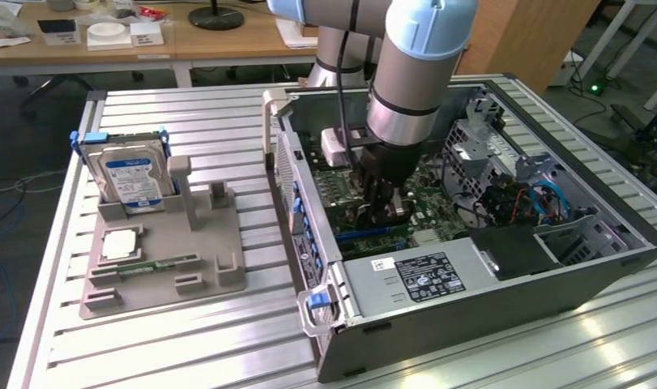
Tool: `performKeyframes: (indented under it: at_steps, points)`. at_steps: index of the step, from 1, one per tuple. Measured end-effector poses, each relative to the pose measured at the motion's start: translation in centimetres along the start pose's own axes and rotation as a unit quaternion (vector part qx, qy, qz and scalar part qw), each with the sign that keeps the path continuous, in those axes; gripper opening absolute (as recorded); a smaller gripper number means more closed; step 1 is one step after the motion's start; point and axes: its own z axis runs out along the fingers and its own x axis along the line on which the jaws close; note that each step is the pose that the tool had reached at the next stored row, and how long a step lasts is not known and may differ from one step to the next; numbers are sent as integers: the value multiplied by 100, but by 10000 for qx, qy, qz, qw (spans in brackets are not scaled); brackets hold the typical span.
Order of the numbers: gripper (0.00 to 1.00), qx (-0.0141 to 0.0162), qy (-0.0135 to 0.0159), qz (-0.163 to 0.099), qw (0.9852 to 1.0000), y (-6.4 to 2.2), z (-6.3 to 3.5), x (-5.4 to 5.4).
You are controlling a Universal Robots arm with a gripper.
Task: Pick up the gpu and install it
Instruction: 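Insert the gpu into the slot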
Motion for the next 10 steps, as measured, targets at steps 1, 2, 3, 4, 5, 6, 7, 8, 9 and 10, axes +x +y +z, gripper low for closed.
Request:
performKeyframes:
  at_steps: [1, 2, 3, 4, 5, 6, 7, 8, 9, 10]
  points:
    - [27, 0, 0, 0, 10000, 0, 5, 0]
    - [27, 0, 0, 0, 10000, 0, 9, -1]
    - [27, 0, 0, 0, 10000, 0, 14, -1]
    - [27, 0, 1, 0, 10000, 0, 19, -2]
    - [27, 0, 1, 0, 10000, 0, 23, -2]
    - [27, -1, 1, 0, 10000, 1, 24, -2]
    - [27, -1, 2, 0, 10000, 1, 24, -2]
    - [27, -1, 2, 0, 10000, 1, 24, -2]
    - [27, 0, 0, 0, 10000, 0, 26, -3]
    - [27, 0, 0, 0, 10000, 0, 26, -2]
